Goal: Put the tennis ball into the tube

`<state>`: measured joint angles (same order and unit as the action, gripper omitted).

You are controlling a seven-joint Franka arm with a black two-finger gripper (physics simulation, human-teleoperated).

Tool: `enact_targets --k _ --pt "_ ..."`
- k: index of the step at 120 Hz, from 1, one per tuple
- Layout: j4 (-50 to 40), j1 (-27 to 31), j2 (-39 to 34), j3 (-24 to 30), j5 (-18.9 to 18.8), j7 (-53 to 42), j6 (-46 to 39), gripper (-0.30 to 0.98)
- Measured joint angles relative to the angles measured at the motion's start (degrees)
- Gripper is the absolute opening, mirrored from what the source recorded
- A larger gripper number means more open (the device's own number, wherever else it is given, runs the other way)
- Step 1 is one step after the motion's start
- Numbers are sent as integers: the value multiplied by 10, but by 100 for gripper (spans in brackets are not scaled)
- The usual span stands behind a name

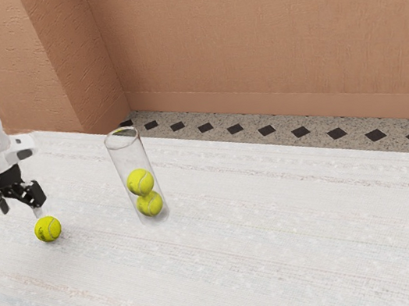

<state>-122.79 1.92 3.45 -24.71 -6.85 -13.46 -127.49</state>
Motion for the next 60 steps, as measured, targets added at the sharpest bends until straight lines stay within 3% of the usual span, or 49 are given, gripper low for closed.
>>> enact_targets --k 60 --pt "-12 15 44 0 -61 1 -113 69"
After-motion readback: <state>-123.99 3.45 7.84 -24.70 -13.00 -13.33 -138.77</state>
